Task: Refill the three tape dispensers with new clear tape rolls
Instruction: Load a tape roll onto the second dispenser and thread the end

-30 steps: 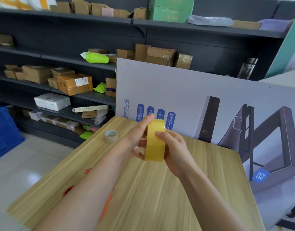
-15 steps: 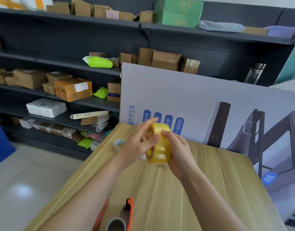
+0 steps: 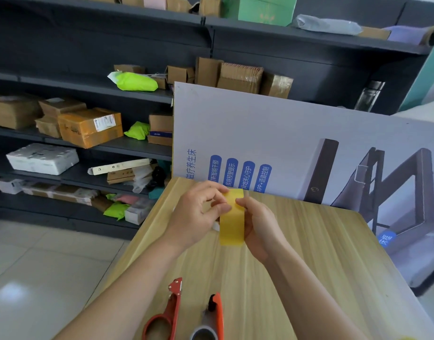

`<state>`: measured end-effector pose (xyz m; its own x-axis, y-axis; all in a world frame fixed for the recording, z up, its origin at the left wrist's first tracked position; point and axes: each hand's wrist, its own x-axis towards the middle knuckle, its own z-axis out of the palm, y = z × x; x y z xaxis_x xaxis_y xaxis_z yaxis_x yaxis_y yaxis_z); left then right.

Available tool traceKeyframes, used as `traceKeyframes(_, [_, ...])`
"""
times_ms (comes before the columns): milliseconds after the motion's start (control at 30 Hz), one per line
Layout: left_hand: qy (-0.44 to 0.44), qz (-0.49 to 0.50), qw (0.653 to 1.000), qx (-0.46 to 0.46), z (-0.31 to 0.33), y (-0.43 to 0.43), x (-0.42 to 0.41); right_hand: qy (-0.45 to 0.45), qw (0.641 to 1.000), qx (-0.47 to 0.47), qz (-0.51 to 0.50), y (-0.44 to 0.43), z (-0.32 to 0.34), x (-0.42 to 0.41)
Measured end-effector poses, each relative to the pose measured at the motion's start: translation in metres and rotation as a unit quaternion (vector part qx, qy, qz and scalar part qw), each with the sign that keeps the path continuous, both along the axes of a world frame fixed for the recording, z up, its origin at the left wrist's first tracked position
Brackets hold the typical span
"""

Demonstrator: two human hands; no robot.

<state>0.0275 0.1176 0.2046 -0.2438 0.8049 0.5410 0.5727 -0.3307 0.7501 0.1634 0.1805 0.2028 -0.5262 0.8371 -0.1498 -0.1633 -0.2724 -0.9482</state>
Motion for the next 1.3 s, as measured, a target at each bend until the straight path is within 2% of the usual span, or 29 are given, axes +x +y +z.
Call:
traceKeyframes(133, [0.018, 0.022, 1.000, -0.006, -0.009, -0.001, 0.001, -0.036, 0.997, 0.041, 0.058, -0.007, -0.007, 0.006])
traceKeyframes(233, [-0.019, 0.059, 0.998, -0.021, -0.013, 0.002, 0.006, -0.069, 0.991, 0.069, 0.090, -0.012, -0.014, 0.013])
traceKeyframes(300, [-0.076, 0.103, 0.991, -0.035, -0.016, 0.006, 0.007, -0.096, 0.984, 0.098, 0.109, -0.014, -0.016, 0.018])
traceKeyframes(367, [-0.168, 0.123, 0.976, -0.066, -0.020, 0.010, 0.009, -0.119, 0.978, 0.126, 0.118, -0.018, -0.018, 0.022])
traceKeyframes(500, [-0.369, 0.113, 0.916, -0.110, -0.034, 0.009, 0.017, -0.163, 0.966, 0.163, 0.115, -0.025, -0.023, 0.029])
traceKeyframes(700, [-0.474, 0.041, 0.857, -0.195, -0.053, -0.009, 0.022, -0.237, 0.946, 0.203, 0.083, -0.031, -0.038, 0.037])
traceKeyframes(767, [-0.469, 0.031, 0.849, -0.242, -0.060, -0.016, 0.022, -0.293, 0.917, 0.264, 0.066, -0.034, -0.046, 0.035])
traceKeyframes(867, [-0.397, -0.015, 0.857, -0.328, -0.068, -0.022, 0.027, -0.360, 0.856, 0.363, 0.070, -0.038, -0.062, 0.030])
traceKeyframes(933, [-0.371, 0.008, 0.860, -0.351, -0.078, -0.021, 0.026, -0.392, 0.822, 0.405, 0.088, -0.041, -0.072, 0.026])
traceKeyframes(1000, [-0.389, 0.025, 0.846, -0.363, -0.091, -0.019, 0.021, -0.405, 0.802, 0.428, 0.095, -0.044, -0.084, 0.023])
traceKeyframes(1100, [-0.428, 0.024, 0.822, -0.376, -0.114, -0.022, 0.008, -0.403, 0.803, 0.428, 0.100, -0.049, -0.100, 0.017])
traceKeyframes(1233, [-0.428, 0.012, 0.798, -0.424, -0.149, -0.031, -0.013, -0.410, 0.819, 0.387, 0.107, -0.053, -0.121, 0.009])
traceKeyframes(1300, [-0.414, -0.019, 0.786, -0.458, -0.163, -0.033, -0.023, -0.401, 0.841, 0.356, 0.067, -0.056, -0.133, 0.004])
